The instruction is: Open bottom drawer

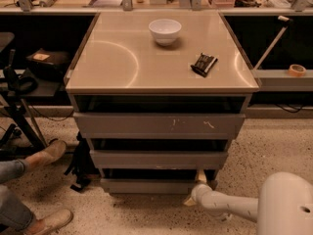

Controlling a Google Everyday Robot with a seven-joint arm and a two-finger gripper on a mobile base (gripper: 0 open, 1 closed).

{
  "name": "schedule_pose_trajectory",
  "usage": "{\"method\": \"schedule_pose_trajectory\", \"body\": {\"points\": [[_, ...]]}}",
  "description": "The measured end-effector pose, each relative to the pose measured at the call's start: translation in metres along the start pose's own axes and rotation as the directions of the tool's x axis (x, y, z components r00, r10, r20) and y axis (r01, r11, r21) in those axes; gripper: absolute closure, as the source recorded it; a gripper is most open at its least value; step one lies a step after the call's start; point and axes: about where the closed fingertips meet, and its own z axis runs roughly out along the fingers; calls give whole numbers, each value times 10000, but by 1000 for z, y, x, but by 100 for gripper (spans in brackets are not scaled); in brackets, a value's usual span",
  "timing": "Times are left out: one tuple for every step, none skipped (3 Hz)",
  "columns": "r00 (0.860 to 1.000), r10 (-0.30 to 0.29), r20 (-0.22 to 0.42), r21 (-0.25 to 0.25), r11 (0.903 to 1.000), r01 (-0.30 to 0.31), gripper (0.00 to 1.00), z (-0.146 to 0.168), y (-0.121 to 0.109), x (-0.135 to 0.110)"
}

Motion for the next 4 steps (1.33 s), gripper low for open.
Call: {"method": "schedule_pose_trajectory", "body": {"points": [[9996,276,-43,36,9996,-276,0,15,-14,20],[9996,276,-43,35,9996,-276,0,15,-13,20],[9996,276,-43,35,9996,-276,19,15,-13,20],[9996,276,-42,35,9996,-276,42,15,-13,20]]}}
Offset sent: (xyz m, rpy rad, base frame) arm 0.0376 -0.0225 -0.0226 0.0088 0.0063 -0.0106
